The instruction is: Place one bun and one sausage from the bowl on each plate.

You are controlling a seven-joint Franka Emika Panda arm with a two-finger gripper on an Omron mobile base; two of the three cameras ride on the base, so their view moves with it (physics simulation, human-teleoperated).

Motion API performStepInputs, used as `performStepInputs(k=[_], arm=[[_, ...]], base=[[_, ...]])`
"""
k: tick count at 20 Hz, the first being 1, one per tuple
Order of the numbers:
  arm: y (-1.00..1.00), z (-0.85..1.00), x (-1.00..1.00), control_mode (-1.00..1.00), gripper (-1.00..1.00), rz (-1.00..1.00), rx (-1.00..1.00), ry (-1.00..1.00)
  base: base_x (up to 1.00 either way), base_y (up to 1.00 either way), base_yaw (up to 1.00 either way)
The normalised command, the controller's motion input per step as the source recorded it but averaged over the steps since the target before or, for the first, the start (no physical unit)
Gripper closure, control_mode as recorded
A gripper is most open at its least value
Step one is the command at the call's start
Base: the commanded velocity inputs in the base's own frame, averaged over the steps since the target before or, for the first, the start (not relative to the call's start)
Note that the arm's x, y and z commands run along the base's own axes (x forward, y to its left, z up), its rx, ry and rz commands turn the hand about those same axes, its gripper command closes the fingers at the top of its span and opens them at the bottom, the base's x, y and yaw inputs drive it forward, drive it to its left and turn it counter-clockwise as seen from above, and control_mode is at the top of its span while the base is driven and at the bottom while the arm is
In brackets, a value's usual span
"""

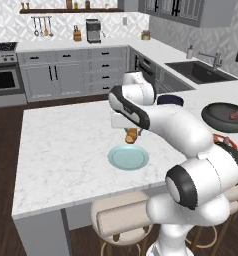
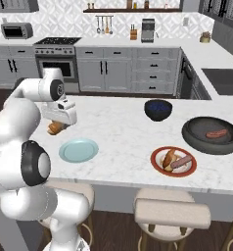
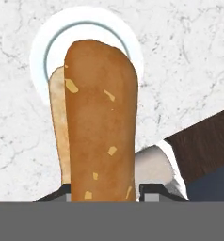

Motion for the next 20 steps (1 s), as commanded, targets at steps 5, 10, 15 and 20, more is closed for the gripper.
performStepInputs(k=[5, 10, 15, 20], arm=[[-0.04, -1.0, 0.03, -1.0, 1.0, -0.04, 0.0, -0.02], [0.0, -0.95, 0.27, -1.0, 1.0, -0.03, 0.0, -0.02], [0.19, -0.6, 0.75, -1.0, 1.0, -0.04, 0.0, 0.01], [0.39, -0.4, 0.81, -1.0, 1.0, -0.04, 0.0, 0.0]], base=[[0.0, 0.0, 0.0], [0.0, 0.0, 0.0], [0.0, 0.0, 0.0], [0.0, 0.0, 0.0]])
